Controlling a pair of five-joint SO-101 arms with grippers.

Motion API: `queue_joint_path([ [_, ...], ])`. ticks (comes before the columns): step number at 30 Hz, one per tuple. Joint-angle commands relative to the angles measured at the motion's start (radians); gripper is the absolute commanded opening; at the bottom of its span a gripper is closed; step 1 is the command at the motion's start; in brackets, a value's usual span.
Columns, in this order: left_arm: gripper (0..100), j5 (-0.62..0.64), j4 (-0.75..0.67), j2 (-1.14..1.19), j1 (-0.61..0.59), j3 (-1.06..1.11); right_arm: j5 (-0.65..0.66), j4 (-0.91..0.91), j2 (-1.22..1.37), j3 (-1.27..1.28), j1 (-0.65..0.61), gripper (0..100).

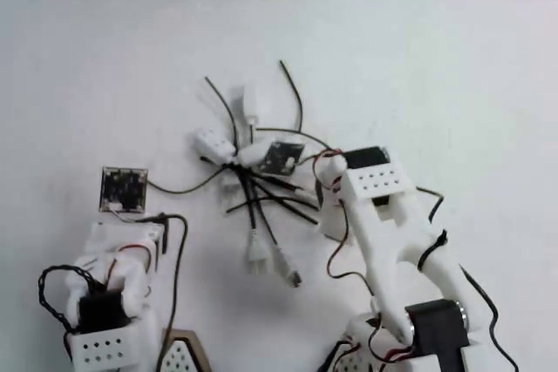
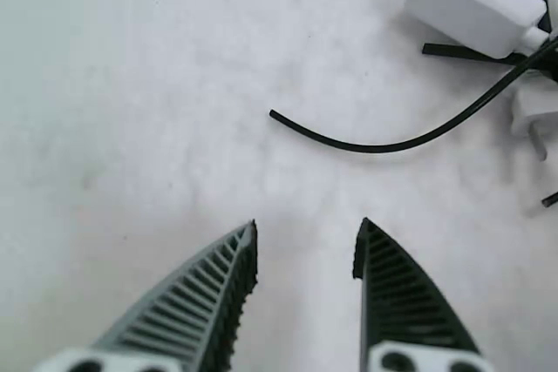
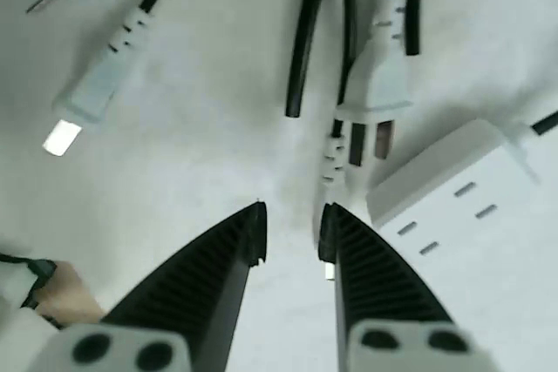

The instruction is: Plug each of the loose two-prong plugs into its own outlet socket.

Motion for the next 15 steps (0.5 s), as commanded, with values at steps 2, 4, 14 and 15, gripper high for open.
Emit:
queue_joint_path([
  [2, 19, -0.009, -0.025, -0.010, -0.008, -0.006, 0.014, -0.087, 0.016, -0.044, 0.042, 10.9],
  [4, 19, -0.009, -0.025, -0.010, -0.008, -0.006, 0.014, -0.085, 0.044, -0.046, 0.044, 10.9],
  [14, 19, -0.009, -0.025, -0.010, -0.008, -0.006, 0.014, -0.093, 0.194, -0.052, 0.047, 10.5],
  [15, 19, -0.009, -0.025, -0.010, -0.008, -0.006, 0.014, -0.093, 0.199, -0.058, 0.056, 10.5],
])
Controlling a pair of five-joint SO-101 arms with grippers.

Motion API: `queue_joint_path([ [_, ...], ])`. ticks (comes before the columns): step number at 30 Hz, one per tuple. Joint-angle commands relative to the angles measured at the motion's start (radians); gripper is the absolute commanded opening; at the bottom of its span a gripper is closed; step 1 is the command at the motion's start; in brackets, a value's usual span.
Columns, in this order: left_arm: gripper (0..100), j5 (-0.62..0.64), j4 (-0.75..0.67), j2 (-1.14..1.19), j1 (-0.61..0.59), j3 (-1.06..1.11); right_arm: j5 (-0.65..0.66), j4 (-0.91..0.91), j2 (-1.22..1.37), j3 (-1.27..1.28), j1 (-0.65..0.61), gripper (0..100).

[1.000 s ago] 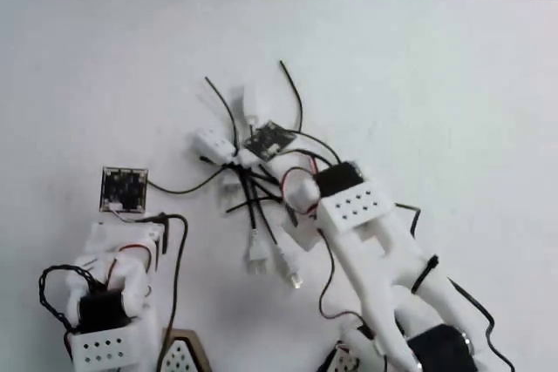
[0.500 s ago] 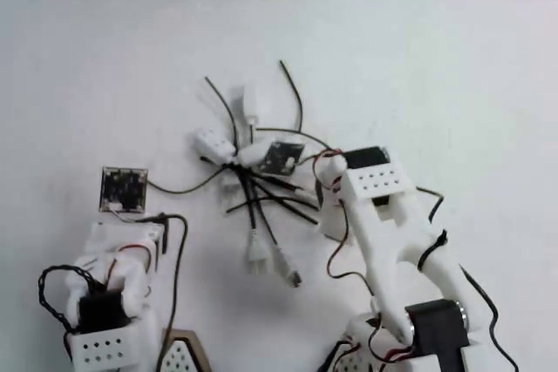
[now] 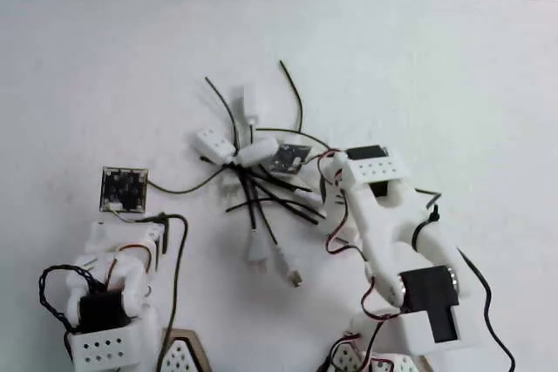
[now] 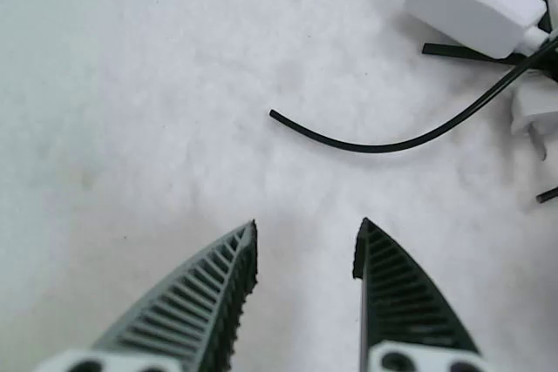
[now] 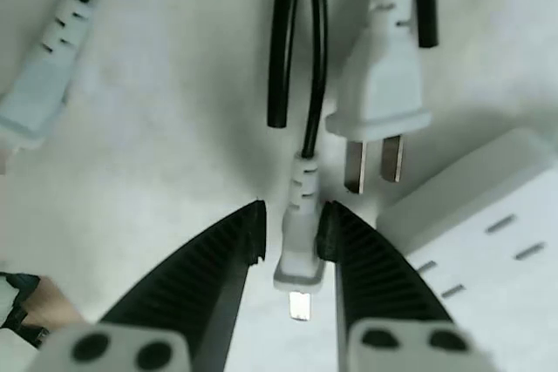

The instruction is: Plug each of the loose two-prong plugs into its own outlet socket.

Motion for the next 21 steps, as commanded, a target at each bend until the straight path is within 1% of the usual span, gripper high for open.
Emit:
queue_joint_path([
  [1, 19, -0.009, -0.023, -0.010, -0.008, -0.006, 0.008, -0.007, 0.004, -0.051, 0.038, 10.5],
  [5, 19, -0.009, -0.023, -0.010, -0.008, -0.006, 0.008, -0.005, 0.004, -0.072, 0.087, 10.4],
  [8, 19, -0.009, -0.023, -0.010, -0.008, -0.006, 0.008, -0.004, 0.005, -0.071, 0.096, 10.4],
  [13, 19, -0.009, -0.023, -0.010, -0.008, -0.006, 0.006, -0.002, 0.005, -0.069, 0.079, 6.7],
  [21, 19, -0.009, -0.023, -0.010, -0.008, -0.006, 0.003, -0.005, 0.005, -0.038, 0.027, 6.3],
])
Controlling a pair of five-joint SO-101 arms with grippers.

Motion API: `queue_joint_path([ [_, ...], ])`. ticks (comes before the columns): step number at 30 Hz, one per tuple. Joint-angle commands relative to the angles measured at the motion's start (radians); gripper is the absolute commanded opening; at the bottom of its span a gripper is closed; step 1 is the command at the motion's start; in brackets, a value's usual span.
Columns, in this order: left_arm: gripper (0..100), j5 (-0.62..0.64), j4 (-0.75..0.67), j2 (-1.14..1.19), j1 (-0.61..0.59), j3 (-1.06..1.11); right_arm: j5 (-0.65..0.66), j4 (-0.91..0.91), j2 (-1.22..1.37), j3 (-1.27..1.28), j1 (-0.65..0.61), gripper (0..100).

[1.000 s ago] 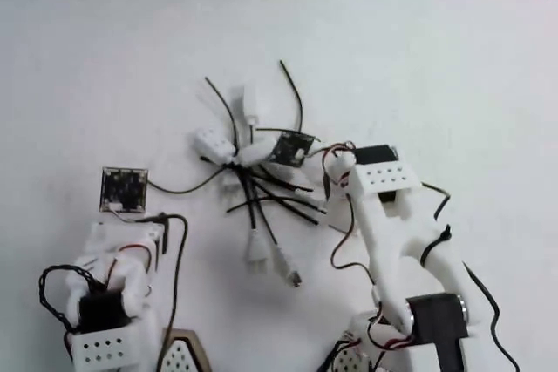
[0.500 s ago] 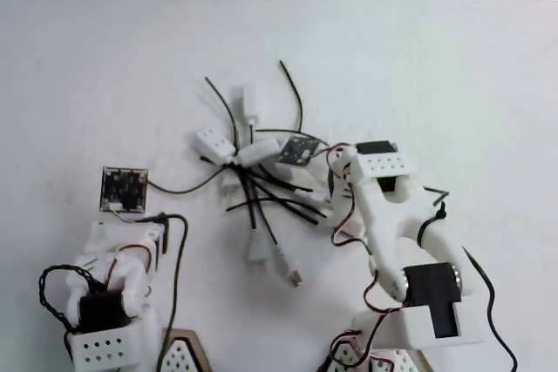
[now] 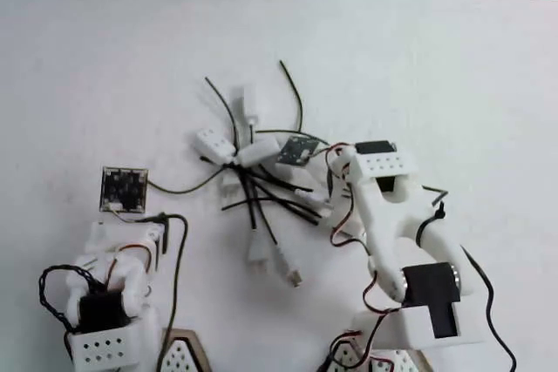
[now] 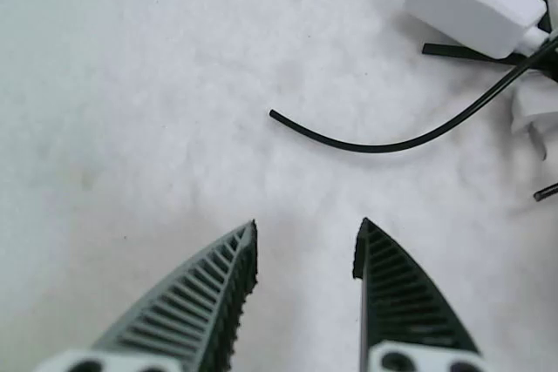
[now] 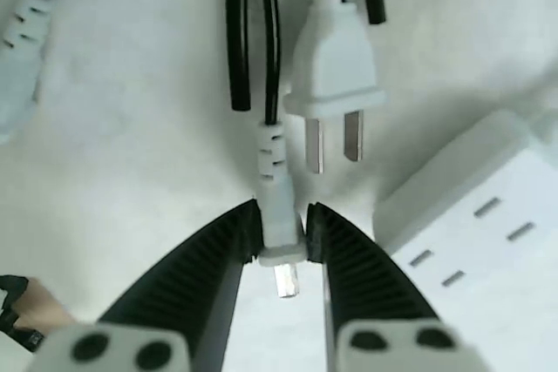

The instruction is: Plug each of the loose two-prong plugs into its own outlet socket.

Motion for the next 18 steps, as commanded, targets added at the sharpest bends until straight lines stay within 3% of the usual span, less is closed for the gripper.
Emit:
queue_joint_path([
  [1, 19, -0.009, -0.023, -0.010, -0.008, -0.006, 0.003, -0.015, -0.005, -0.005, -0.015, 6.3],
  [7, 19, -0.009, -0.023, -0.010, -0.008, -0.006, 0.005, -0.016, -0.005, -0.005, -0.018, 6.8],
  [12, 19, -0.009, -0.023, -0.010, -0.008, -0.006, 0.002, -0.016, -0.005, -0.005, -0.018, 14.4],
  [18, 19, -0.009, -0.023, -0.010, -0.008, -0.006, 0.006, -0.016, -0.005, -0.008, -0.050, 11.6],
])
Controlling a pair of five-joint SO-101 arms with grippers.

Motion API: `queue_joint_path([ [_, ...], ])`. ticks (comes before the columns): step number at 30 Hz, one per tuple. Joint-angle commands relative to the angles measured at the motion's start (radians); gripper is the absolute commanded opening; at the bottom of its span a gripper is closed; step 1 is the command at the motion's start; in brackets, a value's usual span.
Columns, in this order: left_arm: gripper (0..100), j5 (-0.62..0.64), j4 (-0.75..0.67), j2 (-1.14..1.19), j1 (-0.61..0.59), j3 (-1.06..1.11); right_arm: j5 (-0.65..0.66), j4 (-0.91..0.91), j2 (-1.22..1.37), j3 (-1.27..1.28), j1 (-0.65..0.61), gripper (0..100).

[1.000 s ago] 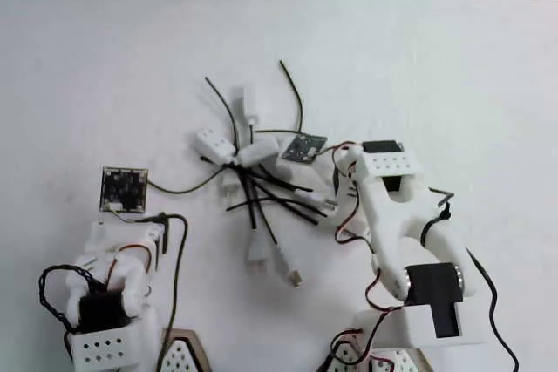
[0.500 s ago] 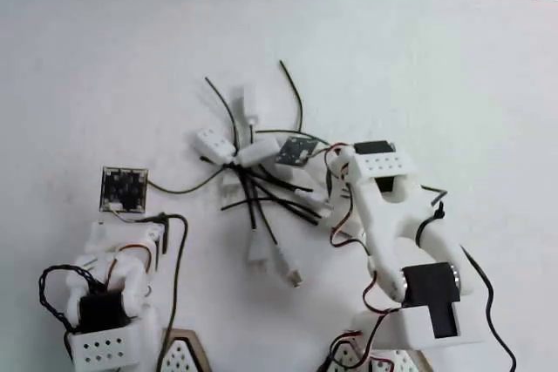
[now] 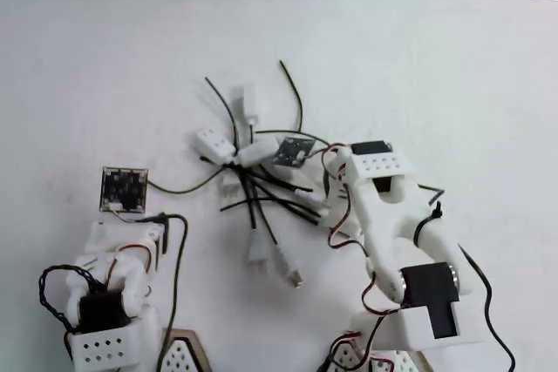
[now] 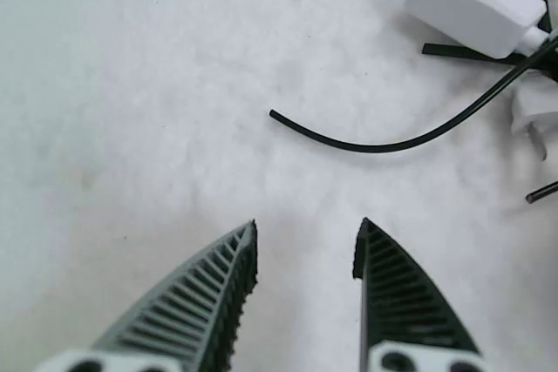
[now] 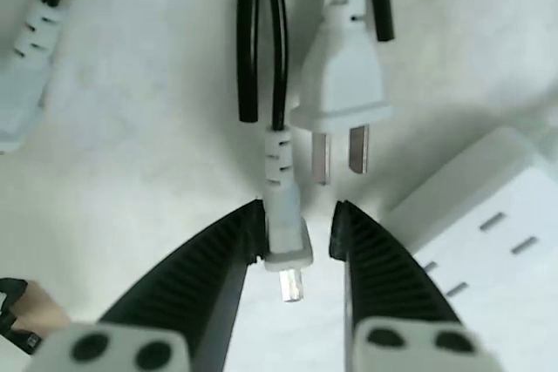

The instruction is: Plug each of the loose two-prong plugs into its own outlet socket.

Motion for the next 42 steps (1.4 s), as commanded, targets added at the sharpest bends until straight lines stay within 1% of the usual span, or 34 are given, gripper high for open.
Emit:
queue_joint_path([
  [1, 19, -0.009, -0.023, -0.010, -0.008, -0.006, 0.005, -0.010, -0.005, -0.008, -0.038, 11.6],
  [5, 19, -0.009, -0.023, -0.010, -0.008, -0.006, 0.003, -0.007, -0.005, -0.003, -0.058, 11.2],
  [16, 19, -0.009, -0.023, -0.010, -0.008, -0.006, 0.006, -0.004, -0.004, -0.003, 0.015, 11.1],
  [20, 19, -0.009, -0.023, -0.010, -0.008, -0.006, 0.006, -0.008, -0.004, 0.014, -0.005, 6.4],
  [26, 19, -0.009, -0.023, -0.010, -0.008, -0.006, 0.006, -0.010, -0.004, 0.026, -0.021, 5.5],
  [28, 19, -0.009, -0.023, -0.010, -0.008, -0.006, 0.008, -0.010, -0.007, 0.025, -0.021, 1.4],
  [31, 19, -0.009, -0.023, -0.010, -0.008, -0.006, 0.008, 0.012, -0.028, 0.021, -0.013, 1.7],
  [36, 19, -0.009, -0.023, -0.010, -0.008, -0.006, 0.008, 0.150, -0.186, 0.018, -0.012, 1.8],
  [42, 19, -0.009, -0.023, -0.010, -0.008, -0.006, 0.003, 0.328, -0.535, 0.018, -0.012, 1.8],
])
